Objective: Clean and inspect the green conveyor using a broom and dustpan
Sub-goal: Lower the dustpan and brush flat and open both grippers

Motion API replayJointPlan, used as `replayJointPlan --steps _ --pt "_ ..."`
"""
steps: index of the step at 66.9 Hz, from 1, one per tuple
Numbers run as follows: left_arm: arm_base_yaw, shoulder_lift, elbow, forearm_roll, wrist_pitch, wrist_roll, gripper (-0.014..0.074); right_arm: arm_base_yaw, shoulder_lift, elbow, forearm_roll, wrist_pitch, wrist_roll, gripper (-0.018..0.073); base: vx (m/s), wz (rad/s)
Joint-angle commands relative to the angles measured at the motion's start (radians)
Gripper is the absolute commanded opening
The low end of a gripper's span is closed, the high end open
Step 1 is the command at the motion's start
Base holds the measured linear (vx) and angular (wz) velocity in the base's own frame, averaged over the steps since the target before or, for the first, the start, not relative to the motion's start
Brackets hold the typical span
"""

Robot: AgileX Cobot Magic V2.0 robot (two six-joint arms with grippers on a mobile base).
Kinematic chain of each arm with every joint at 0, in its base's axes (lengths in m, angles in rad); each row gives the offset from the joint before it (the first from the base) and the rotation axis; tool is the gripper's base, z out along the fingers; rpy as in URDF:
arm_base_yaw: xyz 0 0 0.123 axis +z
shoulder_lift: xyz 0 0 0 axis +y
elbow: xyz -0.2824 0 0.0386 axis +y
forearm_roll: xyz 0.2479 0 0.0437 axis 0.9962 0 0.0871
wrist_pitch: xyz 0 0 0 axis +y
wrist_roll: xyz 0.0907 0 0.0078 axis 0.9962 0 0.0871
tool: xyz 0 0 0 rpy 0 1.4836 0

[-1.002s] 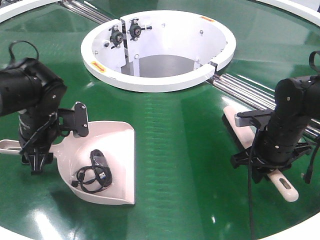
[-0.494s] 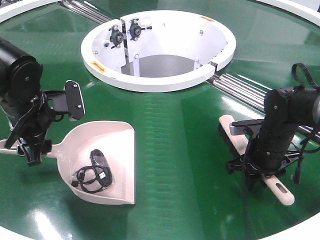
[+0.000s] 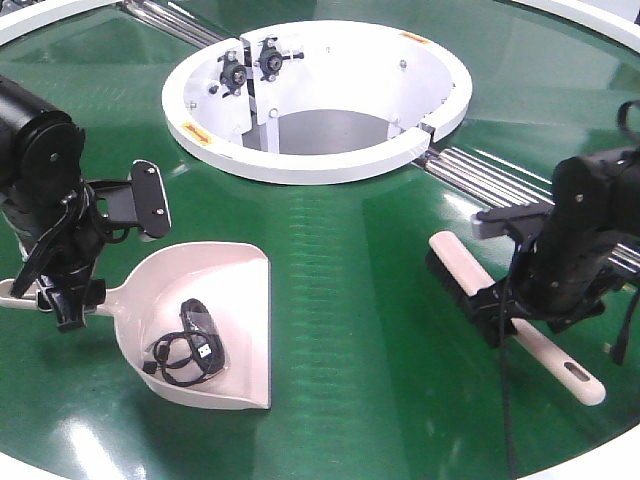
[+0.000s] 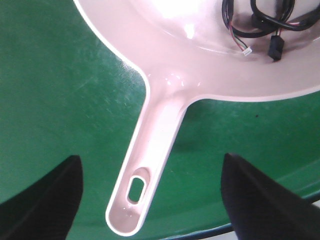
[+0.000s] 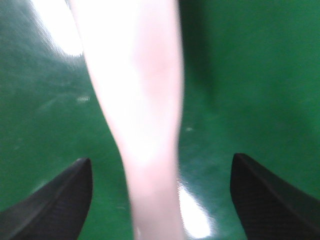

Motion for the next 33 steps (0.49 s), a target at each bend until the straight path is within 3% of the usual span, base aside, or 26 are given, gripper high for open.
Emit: replayJointPlan --steps 1,18,24,33 --pt "-0.006 -0.045 -0.028 0.003 -0.01 -0.012 0.0545 -0.004 -0.096 -0.021 -0.043 -0.023 -0.002 0.0555 0.0 0.0" --pt "-0.006 -0.054 -0.028 -0.129 0.021 -0.02 0.0539 -0.004 -0.26 -0.021 -0.046 -0.072 -0.009 0.0547 0.0 0.0" --pt "-0.006 -0.081 -0.028 -0.184 0.03 -0.091 0.0526 -0.004 -0.334 -0.021 -0.046 -0.097 -0.032 0.0547 0.0 0.0" --pt "-0.005 -0.141 -0.028 -0.189 0.062 -0.205 0.0504 -0.004 -0.439 -0.021 -0.043 -0.128 -0.047 0.0547 0.0 0.0"
